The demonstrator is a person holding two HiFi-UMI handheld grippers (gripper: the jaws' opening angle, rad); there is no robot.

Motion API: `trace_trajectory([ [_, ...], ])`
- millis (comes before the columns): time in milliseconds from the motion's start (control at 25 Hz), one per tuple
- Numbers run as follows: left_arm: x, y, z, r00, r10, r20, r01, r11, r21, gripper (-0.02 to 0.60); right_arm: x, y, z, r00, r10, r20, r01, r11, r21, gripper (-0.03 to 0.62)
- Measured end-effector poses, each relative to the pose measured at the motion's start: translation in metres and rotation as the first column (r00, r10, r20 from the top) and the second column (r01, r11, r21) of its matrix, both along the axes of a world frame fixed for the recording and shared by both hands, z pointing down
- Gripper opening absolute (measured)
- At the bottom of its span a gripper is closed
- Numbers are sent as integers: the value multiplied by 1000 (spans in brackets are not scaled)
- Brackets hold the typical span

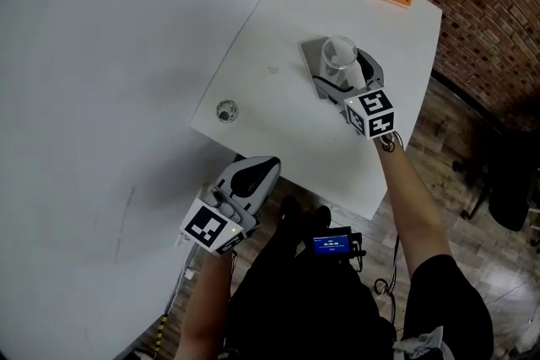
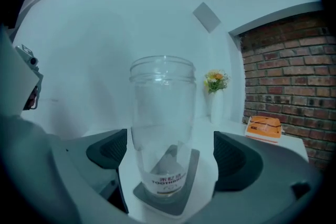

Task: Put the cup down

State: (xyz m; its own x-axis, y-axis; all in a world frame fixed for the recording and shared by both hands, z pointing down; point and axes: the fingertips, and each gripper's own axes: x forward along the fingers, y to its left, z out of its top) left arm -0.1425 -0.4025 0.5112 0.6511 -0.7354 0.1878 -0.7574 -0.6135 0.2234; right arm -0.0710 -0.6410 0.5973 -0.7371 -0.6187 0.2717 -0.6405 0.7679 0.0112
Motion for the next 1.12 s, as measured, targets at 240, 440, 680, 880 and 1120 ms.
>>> trace_trajectory([
  [240, 6, 11, -7, 1000, 10, -24, -10, 999, 34, 9, 43, 21, -9, 994, 84, 69, -80, 995, -54, 500],
  [440, 20, 20, -5, 999, 45, -30, -44, 998, 35, 9, 80, 49, -28, 974, 142, 179, -123, 986, -110, 499],
  [680, 41, 24, -10, 995, 87, -48, -85, 995, 54, 9, 91, 106, -59, 959, 91, 269, -52, 988, -147, 454],
  [880, 59, 23, -19, 990, 133, -53, -129, 989, 74, 9, 93, 153, -87, 944, 31, 328, 20, 988, -152, 364],
  [1120, 78, 27, -24, 981, 187, -45, -182, 979, 91, 9, 105, 192, -106, 942, 22, 334, 31, 988, -154, 353],
])
